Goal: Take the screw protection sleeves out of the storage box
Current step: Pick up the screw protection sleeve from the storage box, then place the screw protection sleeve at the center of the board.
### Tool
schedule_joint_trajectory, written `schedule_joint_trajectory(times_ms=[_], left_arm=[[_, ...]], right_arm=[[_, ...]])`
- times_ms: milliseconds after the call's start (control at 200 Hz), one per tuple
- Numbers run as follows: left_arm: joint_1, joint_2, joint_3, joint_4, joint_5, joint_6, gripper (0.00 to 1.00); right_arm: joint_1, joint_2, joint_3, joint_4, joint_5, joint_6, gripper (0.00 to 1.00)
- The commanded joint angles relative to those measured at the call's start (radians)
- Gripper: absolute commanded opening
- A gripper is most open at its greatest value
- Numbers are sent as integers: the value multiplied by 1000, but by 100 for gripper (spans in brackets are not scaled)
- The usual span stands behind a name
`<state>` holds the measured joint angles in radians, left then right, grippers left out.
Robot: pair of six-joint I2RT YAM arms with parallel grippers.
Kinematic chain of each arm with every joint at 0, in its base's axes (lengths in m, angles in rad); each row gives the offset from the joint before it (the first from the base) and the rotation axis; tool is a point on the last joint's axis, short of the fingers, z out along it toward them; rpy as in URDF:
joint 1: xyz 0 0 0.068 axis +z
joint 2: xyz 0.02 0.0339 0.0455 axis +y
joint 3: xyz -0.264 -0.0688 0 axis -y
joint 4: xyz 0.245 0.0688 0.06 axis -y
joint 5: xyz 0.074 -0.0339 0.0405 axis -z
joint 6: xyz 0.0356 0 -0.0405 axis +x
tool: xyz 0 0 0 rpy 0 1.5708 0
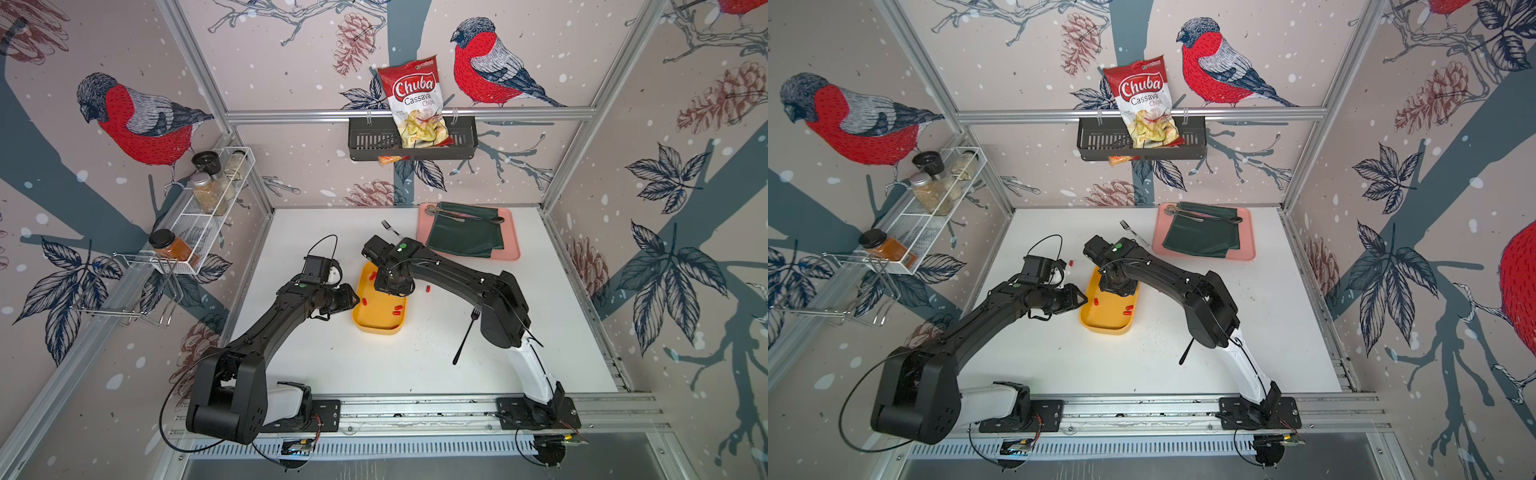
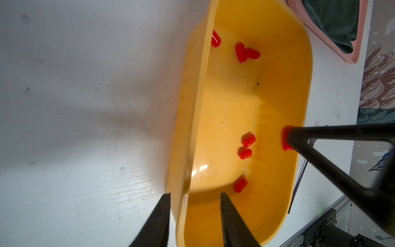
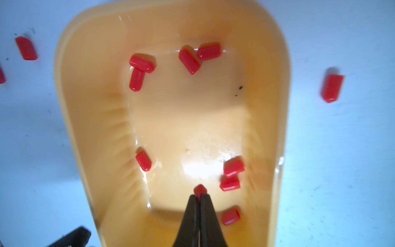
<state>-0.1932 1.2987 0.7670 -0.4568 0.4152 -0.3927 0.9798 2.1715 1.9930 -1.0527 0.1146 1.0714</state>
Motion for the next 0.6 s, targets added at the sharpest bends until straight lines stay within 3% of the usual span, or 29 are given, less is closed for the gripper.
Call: schedule_joint_trajectory(times_ms=[0, 130, 230, 590], left_arm=[[-2, 3, 3, -7, -1, 3, 40], [-1, -5, -8, -4, 22, -17, 40], [-2, -17, -30, 14, 62, -62, 40], [-3, -100, -137, 74, 122, -207, 40]], right_arm=[[-29, -111, -136, -38, 102, -54, 4], [-87, -262, -394, 82, 104, -108, 4], [-120, -309, -506, 156, 96, -161, 4], [-135, -205, -554, 264, 53, -320, 7]])
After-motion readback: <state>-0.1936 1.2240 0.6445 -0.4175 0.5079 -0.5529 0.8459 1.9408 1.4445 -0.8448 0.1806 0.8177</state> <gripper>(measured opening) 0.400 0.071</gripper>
